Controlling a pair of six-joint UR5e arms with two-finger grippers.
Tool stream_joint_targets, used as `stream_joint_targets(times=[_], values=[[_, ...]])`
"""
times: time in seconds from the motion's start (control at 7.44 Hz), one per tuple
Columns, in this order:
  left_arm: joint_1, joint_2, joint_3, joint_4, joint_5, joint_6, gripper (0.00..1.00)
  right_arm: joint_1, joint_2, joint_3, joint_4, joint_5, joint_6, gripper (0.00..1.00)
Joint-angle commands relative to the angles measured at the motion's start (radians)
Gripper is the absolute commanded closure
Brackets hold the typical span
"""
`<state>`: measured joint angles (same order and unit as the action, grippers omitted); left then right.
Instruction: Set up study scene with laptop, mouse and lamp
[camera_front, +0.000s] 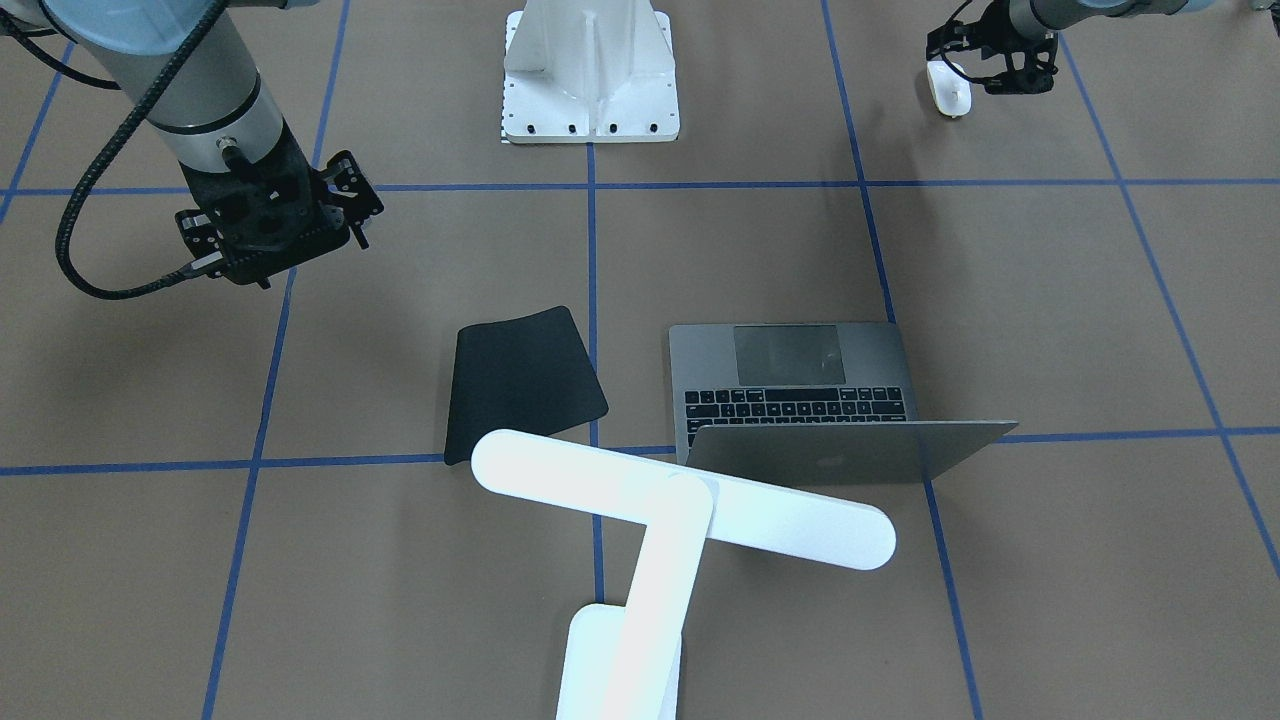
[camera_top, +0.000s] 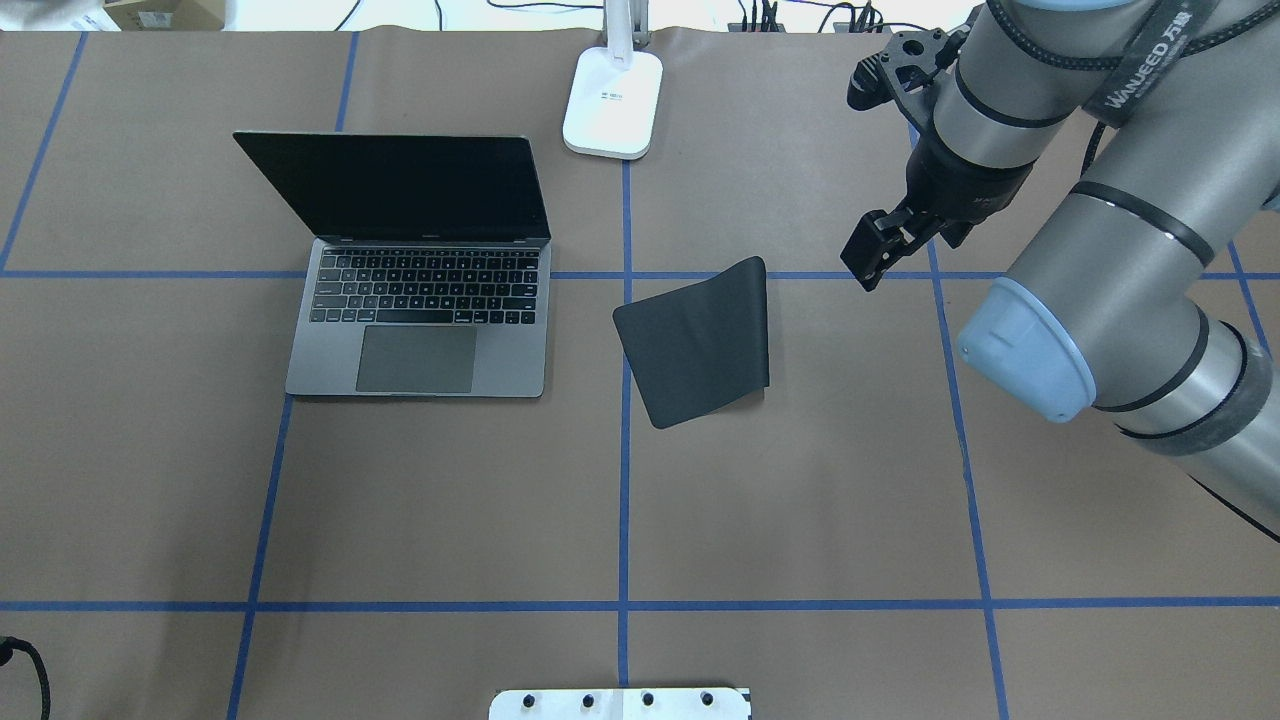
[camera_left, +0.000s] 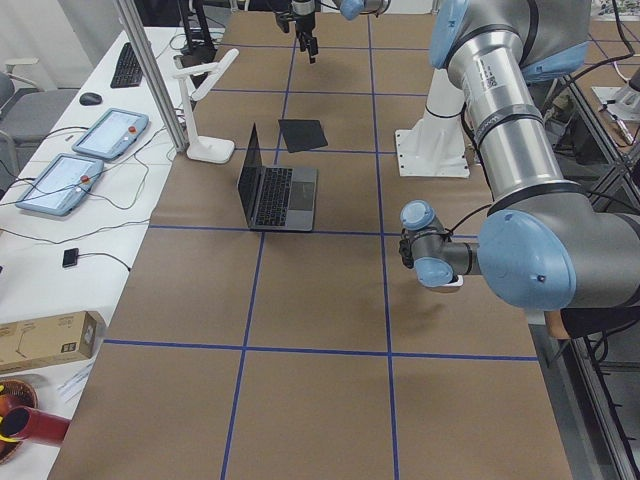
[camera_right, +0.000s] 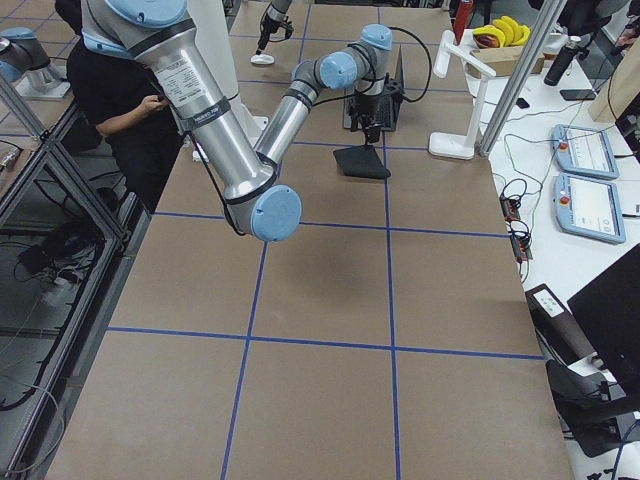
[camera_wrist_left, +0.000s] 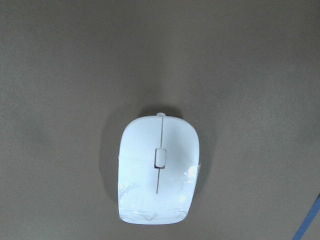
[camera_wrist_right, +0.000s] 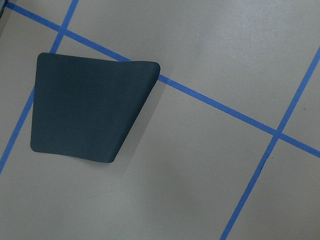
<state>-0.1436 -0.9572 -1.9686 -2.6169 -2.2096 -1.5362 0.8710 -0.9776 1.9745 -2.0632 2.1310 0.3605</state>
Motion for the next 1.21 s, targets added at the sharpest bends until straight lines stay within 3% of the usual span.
stream_joint_targets(times=[0.0, 1.07], values=[[0.006, -0.017, 0.039, -0.002, -0.008, 0.002, 0.05, -0.006, 0.008, 0.0, 0.0, -0.019, 0.0, 0.0], [0.041, -0.072, 0.099, 0.0, -0.039, 0.002, 0.09, -0.018, 0.002, 0.0, 0.001, -0.019, -0.009, 0.0]])
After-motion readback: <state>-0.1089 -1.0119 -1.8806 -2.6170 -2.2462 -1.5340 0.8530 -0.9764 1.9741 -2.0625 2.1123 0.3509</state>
